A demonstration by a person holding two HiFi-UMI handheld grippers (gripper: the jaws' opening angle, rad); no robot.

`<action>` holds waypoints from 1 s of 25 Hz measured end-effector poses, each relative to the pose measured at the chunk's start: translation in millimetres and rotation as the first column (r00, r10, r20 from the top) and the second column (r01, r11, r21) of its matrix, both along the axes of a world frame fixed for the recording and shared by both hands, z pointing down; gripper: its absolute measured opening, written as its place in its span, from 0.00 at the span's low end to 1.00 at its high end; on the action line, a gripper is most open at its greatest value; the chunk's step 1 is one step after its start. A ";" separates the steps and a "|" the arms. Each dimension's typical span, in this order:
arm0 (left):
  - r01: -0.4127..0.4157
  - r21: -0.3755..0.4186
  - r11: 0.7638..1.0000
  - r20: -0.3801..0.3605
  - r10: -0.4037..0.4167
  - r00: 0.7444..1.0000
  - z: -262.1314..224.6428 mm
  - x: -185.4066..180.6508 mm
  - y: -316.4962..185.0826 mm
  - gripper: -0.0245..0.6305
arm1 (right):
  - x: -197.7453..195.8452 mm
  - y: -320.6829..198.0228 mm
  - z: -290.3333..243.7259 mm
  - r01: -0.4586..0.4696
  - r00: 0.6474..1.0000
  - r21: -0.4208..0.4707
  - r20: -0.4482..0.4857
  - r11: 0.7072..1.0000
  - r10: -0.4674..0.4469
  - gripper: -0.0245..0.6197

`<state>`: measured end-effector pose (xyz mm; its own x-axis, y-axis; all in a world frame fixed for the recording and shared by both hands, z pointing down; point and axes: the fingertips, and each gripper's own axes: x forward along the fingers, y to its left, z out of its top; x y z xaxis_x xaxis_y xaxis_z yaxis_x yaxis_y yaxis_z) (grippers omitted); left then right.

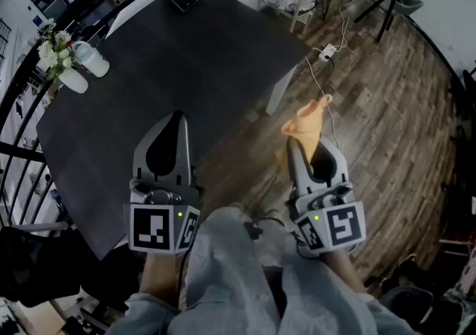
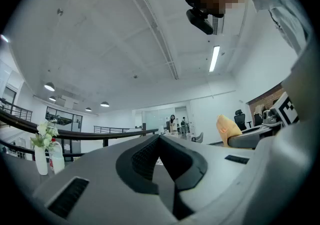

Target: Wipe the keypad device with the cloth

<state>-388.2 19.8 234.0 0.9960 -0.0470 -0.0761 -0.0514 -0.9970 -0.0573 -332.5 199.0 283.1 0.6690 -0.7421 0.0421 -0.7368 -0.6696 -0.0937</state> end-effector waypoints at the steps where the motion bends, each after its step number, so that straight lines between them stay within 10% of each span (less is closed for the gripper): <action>1: -0.001 -0.001 1.000 0.000 0.001 1.000 -0.3 -0.5 1.8 0.05 | -0.5 1.7 -0.2 -0.001 1.000 0.000 0.001 1.000 0.001 0.19; 25: -0.026 -0.002 1.000 0.001 0.026 1.000 -1.2 37.4 60.4 0.05 | 21.8 73.6 0.9 -0.046 0.999 0.014 0.015 0.999 0.045 0.20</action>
